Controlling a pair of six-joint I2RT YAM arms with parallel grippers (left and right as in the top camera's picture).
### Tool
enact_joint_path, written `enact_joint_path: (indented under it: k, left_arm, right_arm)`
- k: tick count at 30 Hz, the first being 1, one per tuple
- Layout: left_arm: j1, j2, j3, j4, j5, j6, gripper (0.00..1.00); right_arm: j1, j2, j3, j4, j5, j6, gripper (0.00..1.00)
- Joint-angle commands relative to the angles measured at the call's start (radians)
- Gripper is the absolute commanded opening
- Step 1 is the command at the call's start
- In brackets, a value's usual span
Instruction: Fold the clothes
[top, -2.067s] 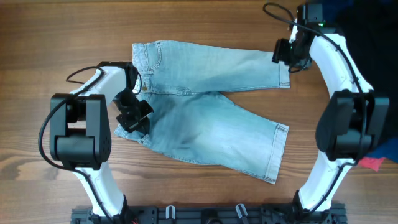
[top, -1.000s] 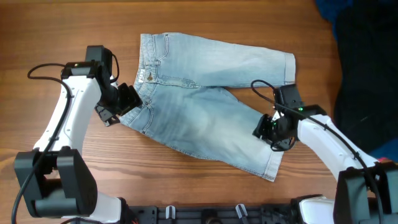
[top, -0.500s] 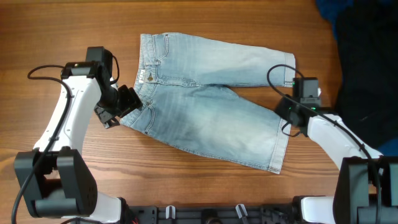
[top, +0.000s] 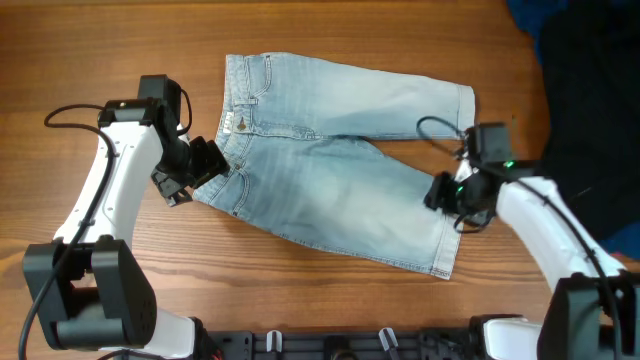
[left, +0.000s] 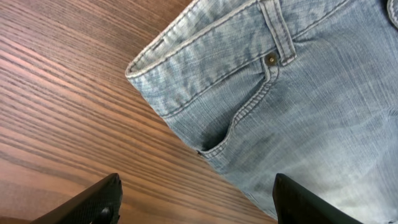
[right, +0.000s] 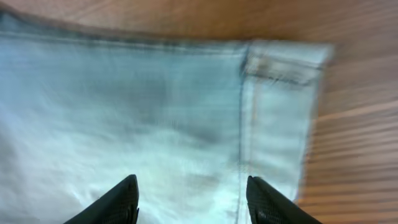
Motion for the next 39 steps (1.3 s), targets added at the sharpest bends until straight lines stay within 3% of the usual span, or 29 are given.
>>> enact_joint_path:
  k: [1, 5, 11, 18, 24, 27, 31, 37, 39]
  left_arm:
    - [0.003, -0.002, 0.008, 0.001, -0.002, 0.016, 0.78]
    - [0.003, -0.002, 0.008, -0.002, -0.003, 0.016, 0.78]
    - [0.003, -0.002, 0.008, -0.002, -0.002, 0.016, 0.78]
    - [0.003, -0.002, 0.008, -0.006, -0.002, 0.016, 0.79]
    - [0.002, -0.002, 0.007, -0.124, -0.002, 0.02, 0.83]
    - [0.001, -0.002, -0.031, -0.119, 0.021, 0.02, 0.83]
    - [0.001, -0.002, -0.176, 0.066, 0.111, 0.007, 0.77]
    - [0.001, -0.002, -0.374, 0.362, 0.18, -0.023, 0.72]
    - [0.001, -0.002, -0.415, 0.422, 0.184, -0.023, 0.66]
  right_arm:
    - [0.048, 0.008, -0.124, 0.107, -0.019, 0.089, 0.57]
    - [0.047, 0.008, -0.242, 0.33, 0.078, 0.162, 0.56]
    - [-0.019, 0.008, -0.242, 0.526, 0.291, 0.154, 0.5]
    - [-0.155, 0.143, -0.11, 0.612, 0.278, -0.027, 0.49]
    - [-0.157, 0.172, 0.25, 0.284, 0.223, -0.08, 0.69]
    - [-0.158, 0.098, 0.472, -0.042, 0.208, -0.084, 0.74]
    - [-0.158, 0.018, 0.529, -0.344, 0.156, -0.072, 0.8]
    - [-0.157, -0.074, 0.528, -0.532, 0.043, -0.027, 0.89]
    - [-0.157, -0.076, 0.52, -0.568, 0.042, -0.002, 0.9]
